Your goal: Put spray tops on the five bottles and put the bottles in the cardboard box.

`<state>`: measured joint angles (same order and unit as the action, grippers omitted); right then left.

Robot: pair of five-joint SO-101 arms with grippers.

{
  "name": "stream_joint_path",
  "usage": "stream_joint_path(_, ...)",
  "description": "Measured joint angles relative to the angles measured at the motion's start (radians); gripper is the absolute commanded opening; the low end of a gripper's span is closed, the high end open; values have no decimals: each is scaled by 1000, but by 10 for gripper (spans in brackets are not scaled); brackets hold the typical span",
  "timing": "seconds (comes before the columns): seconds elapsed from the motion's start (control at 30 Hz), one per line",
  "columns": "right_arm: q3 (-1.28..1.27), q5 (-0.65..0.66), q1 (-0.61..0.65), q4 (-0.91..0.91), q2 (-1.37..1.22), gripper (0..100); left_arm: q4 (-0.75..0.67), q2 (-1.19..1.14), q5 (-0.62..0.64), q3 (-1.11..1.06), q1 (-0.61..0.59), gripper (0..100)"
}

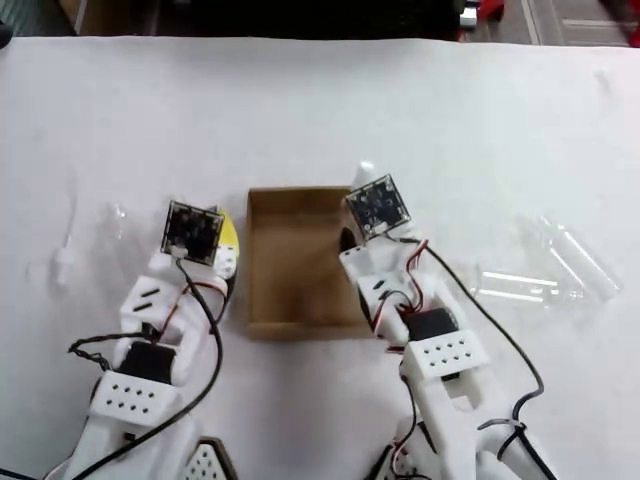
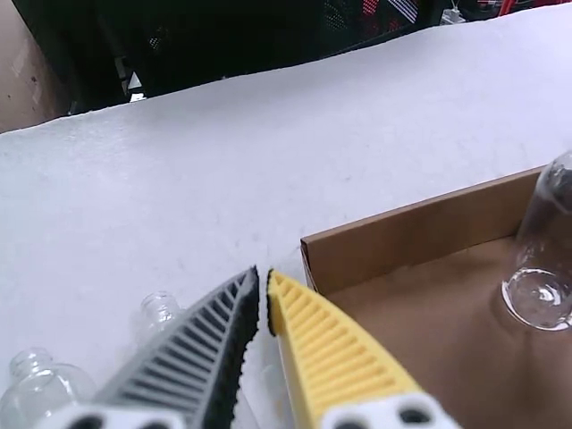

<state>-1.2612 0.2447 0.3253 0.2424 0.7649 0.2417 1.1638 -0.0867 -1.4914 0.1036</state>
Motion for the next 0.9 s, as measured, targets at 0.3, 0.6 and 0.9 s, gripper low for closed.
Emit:
stream_joint_path(0.3,0,2,0,-38,0,88,8,0,0,0,0,24)
stream_joint_path(0.6,0,8,-40,-101,0,88,8,0,0,0,0,24)
stream_joint_path(0.9,2,8,-40,-117,-83,88,8,0,0,0,0,24)
